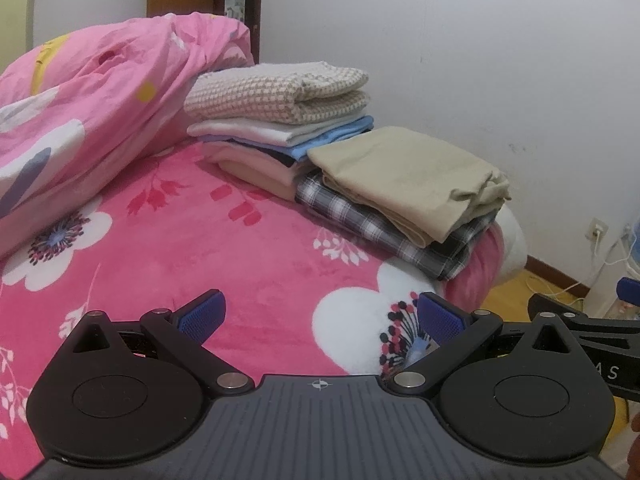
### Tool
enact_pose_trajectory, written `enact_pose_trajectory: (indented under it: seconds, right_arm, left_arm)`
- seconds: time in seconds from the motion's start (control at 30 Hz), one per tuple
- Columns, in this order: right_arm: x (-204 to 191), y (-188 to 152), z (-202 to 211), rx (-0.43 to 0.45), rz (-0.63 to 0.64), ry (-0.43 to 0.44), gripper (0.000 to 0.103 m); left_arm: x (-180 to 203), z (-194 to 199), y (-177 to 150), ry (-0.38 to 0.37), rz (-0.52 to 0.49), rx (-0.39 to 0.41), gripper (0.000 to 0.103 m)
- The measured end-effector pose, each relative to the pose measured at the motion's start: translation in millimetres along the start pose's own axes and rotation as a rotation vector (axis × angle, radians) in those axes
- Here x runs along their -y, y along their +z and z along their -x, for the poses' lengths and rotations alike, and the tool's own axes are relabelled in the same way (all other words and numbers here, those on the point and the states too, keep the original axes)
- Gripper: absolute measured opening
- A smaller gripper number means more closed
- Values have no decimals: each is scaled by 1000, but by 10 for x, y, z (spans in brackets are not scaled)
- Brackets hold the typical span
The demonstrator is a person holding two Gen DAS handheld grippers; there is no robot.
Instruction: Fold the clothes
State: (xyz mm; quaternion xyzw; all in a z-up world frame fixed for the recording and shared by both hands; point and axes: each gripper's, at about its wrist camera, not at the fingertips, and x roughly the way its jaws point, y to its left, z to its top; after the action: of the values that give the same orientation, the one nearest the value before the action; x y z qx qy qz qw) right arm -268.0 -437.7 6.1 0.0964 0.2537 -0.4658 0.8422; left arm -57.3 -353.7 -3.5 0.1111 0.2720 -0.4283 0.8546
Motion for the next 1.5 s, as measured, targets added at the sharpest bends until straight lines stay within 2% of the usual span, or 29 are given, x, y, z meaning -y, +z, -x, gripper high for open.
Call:
enact_pose_trajectory:
  seconds: [0.6, 1.5]
  right_arm:
    - [32, -41, -48, -37, -44, 10, 103]
    - [69, -108, -110, -56, -52, -11, 103]
  left_arm:
    - [87, -14, -49, -12, -20, -7, 103]
    - [75, -66, -84, 23, -37, -25, 103]
